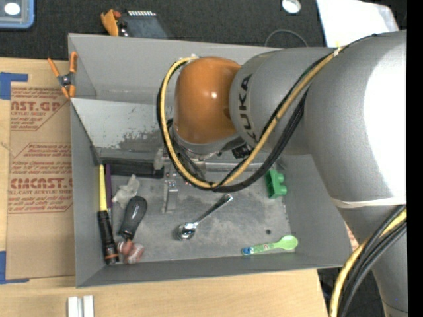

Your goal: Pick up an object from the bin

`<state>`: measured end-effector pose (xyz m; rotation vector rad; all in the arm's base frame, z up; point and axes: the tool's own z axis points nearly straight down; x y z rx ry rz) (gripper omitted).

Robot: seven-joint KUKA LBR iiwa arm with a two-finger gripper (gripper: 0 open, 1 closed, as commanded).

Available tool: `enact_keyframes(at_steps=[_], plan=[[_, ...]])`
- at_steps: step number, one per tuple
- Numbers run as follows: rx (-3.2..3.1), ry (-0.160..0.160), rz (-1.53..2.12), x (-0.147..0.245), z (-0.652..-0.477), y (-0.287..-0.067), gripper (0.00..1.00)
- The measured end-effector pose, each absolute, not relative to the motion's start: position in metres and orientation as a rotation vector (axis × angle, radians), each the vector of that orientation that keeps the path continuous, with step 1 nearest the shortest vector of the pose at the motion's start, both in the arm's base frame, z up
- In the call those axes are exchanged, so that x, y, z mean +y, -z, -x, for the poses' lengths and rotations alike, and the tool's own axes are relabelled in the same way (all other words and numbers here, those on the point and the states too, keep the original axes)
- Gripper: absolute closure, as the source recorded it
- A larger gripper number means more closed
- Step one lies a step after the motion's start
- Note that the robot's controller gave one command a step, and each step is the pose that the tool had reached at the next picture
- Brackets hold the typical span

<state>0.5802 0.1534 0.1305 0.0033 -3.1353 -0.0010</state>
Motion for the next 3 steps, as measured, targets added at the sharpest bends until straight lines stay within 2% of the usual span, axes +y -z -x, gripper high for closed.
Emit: enact_keyframes(at_steps=[1,2,3], plan=[[-3.143,0.003,-0.002,0.153,-0.582,-0.135,0.00],[-3.095,0.003,-0.558,0.196,-0.564,-0.092,0.00],[-3.002,0.001,-0.935,0.211,-0.564,-0.097,0.00]])
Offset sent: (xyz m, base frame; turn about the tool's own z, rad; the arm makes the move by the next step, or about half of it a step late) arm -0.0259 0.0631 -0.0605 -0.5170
